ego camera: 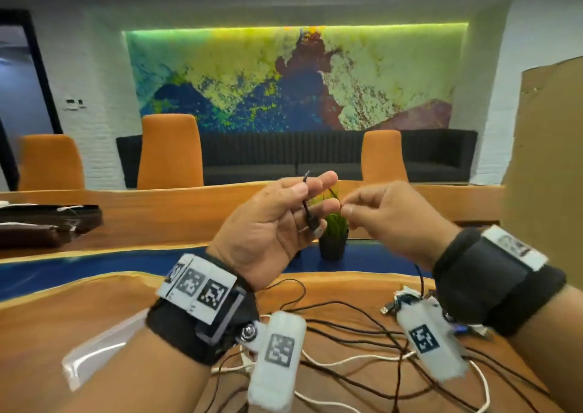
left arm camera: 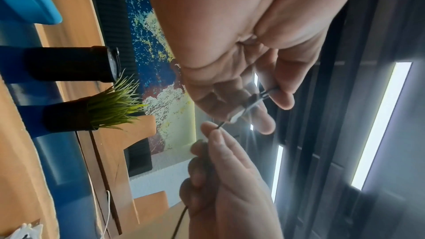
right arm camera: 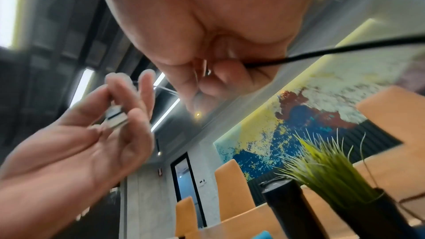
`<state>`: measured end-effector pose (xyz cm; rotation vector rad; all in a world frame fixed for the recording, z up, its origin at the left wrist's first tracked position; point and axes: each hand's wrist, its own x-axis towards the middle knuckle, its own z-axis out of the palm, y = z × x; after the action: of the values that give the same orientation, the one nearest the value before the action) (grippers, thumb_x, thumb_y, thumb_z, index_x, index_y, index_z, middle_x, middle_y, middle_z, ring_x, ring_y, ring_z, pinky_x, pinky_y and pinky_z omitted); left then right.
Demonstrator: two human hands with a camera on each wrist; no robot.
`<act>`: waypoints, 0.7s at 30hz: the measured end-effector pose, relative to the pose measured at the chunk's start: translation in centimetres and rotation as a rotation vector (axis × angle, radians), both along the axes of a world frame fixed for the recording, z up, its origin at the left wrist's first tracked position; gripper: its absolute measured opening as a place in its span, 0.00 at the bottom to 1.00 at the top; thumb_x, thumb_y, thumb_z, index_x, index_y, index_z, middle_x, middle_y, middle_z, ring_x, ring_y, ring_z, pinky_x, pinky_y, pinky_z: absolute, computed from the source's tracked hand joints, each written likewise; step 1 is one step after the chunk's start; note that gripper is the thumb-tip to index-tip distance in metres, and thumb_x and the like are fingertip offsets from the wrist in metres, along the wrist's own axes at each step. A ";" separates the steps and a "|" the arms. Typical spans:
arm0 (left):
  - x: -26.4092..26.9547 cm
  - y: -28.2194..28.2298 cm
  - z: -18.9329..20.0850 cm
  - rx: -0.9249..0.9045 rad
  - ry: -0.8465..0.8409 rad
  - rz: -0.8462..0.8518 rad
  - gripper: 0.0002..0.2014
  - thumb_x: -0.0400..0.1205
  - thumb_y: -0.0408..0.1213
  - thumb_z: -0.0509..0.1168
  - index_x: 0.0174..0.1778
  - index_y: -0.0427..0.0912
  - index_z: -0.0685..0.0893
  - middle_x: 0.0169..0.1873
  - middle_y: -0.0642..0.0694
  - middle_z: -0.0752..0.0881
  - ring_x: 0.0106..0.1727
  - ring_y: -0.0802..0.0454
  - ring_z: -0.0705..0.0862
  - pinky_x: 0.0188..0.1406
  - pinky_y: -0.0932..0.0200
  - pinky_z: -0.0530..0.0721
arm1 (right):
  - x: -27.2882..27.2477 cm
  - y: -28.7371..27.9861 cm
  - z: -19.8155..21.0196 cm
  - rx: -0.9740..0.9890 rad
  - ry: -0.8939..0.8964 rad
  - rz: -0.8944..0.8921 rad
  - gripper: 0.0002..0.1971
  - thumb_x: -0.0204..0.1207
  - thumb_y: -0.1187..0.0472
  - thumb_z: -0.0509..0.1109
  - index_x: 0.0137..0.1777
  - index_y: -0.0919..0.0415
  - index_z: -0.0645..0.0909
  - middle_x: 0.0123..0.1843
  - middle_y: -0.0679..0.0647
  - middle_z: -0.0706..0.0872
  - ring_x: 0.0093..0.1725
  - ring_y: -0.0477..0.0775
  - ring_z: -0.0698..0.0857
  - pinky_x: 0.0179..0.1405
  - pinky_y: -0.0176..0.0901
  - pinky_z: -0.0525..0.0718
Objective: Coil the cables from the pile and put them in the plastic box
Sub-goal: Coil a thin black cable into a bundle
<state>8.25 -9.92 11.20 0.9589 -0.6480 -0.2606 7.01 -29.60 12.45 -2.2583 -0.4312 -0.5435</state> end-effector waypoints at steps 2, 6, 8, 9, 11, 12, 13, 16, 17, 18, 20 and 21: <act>0.6 -0.6 -1.3 0.027 -0.046 0.076 0.08 0.80 0.35 0.62 0.49 0.38 0.85 0.65 0.43 0.88 0.57 0.46 0.90 0.52 0.53 0.85 | -0.5 0.2 -1.1 -0.276 0.059 0.041 0.08 0.83 0.58 0.68 0.51 0.53 0.89 0.41 0.46 0.88 0.39 0.38 0.84 0.41 0.34 0.81; 1.9 -1.3 -3.4 0.394 -0.403 0.378 0.09 0.83 0.27 0.65 0.54 0.31 0.89 0.58 0.47 0.91 0.62 0.61 0.86 0.59 0.68 0.82 | -1.9 -0.1 -0.4 -0.519 0.058 0.015 0.08 0.82 0.52 0.68 0.44 0.50 0.87 0.38 0.47 0.86 0.39 0.44 0.83 0.41 0.46 0.83; 2.2 -1.5 -4.0 0.546 -0.542 0.416 0.09 0.85 0.28 0.65 0.54 0.36 0.91 0.51 0.53 0.91 0.54 0.69 0.86 0.55 0.71 0.80 | -1.9 -0.5 0.8 -0.463 -0.037 0.031 0.07 0.79 0.53 0.71 0.41 0.50 0.88 0.34 0.44 0.86 0.36 0.42 0.82 0.36 0.38 0.80; 2.5 -1.5 -4.3 0.591 -0.559 0.424 0.09 0.85 0.29 0.65 0.54 0.39 0.91 0.49 0.53 0.92 0.51 0.67 0.87 0.52 0.69 0.81 | -1.7 -0.7 1.3 -0.414 -0.101 0.042 0.06 0.78 0.54 0.73 0.41 0.50 0.88 0.34 0.43 0.86 0.36 0.42 0.83 0.35 0.35 0.79; 3.1 -1.5 -4.9 0.621 -0.502 0.385 0.10 0.85 0.32 0.65 0.54 0.45 0.92 0.51 0.49 0.92 0.51 0.57 0.88 0.50 0.58 0.86 | -0.6 -1.4 1.9 -0.318 -0.239 0.033 0.05 0.78 0.56 0.74 0.42 0.51 0.88 0.34 0.44 0.87 0.37 0.43 0.84 0.35 0.36 0.81; 3.2 -1.6 -5.2 0.605 -0.451 0.326 0.10 0.86 0.33 0.65 0.54 0.45 0.92 0.52 0.46 0.91 0.50 0.53 0.88 0.49 0.54 0.87 | 0.3 -1.8 1.5 -0.280 -0.282 0.001 0.05 0.78 0.56 0.73 0.42 0.51 0.88 0.34 0.45 0.87 0.36 0.45 0.84 0.36 0.40 0.82; 3.2 -1.6 -5.3 0.564 -0.394 0.258 0.10 0.86 0.34 0.64 0.53 0.44 0.92 0.52 0.44 0.91 0.48 0.51 0.87 0.47 0.53 0.86 | 1.3 -2.0 0.8 -0.238 -0.293 -0.040 0.06 0.79 0.56 0.73 0.41 0.51 0.88 0.33 0.46 0.87 0.36 0.46 0.84 0.36 0.43 0.83; 3.0 -1.8 -5.0 0.268 -0.168 0.087 0.11 0.85 0.38 0.63 0.47 0.43 0.92 0.52 0.37 0.90 0.45 0.52 0.86 0.47 0.53 0.81 | 3.8 -2.2 -3.0 -0.170 -0.155 -0.079 0.08 0.82 0.56 0.69 0.42 0.48 0.87 0.37 0.45 0.86 0.39 0.47 0.83 0.42 0.51 0.84; 3.0 -1.6 -4.9 0.179 -0.118 0.082 0.11 0.84 0.38 0.62 0.46 0.41 0.91 0.56 0.36 0.89 0.48 0.50 0.88 0.49 0.53 0.84 | 3.9 -1.9 -4.3 -0.199 -0.044 -0.052 0.08 0.83 0.54 0.67 0.44 0.47 0.87 0.40 0.44 0.86 0.42 0.45 0.83 0.45 0.50 0.83; 3.4 -1.4 -4.9 0.151 -0.124 0.119 0.11 0.84 0.37 0.61 0.48 0.39 0.88 0.59 0.38 0.89 0.54 0.50 0.89 0.54 0.54 0.86 | 3.4 -1.3 -5.3 -0.270 0.068 -0.012 0.08 0.84 0.53 0.65 0.48 0.47 0.86 0.42 0.43 0.86 0.44 0.42 0.82 0.47 0.47 0.83; 4.3 -0.9 -5.2 0.320 -0.316 0.312 0.09 0.84 0.35 0.61 0.52 0.37 0.86 0.62 0.47 0.90 0.64 0.54 0.87 0.63 0.58 0.85 | 1.7 -0.2 -5.6 -0.447 0.177 0.076 0.09 0.84 0.50 0.64 0.50 0.48 0.86 0.42 0.43 0.85 0.44 0.41 0.82 0.45 0.39 0.82; 4.7 -0.6 -5.3 0.456 -0.443 0.396 0.09 0.86 0.33 0.62 0.53 0.38 0.87 0.60 0.52 0.90 0.65 0.59 0.86 0.63 0.60 0.84 | 0.8 0.2 -4.9 -0.496 0.142 0.110 0.09 0.84 0.50 0.64 0.49 0.48 0.85 0.41 0.43 0.84 0.44 0.41 0.81 0.44 0.37 0.81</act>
<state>12.91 -10.50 5.88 1.5824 -0.7995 0.1738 7.82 -29.38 7.51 -2.7018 -0.6710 -0.2307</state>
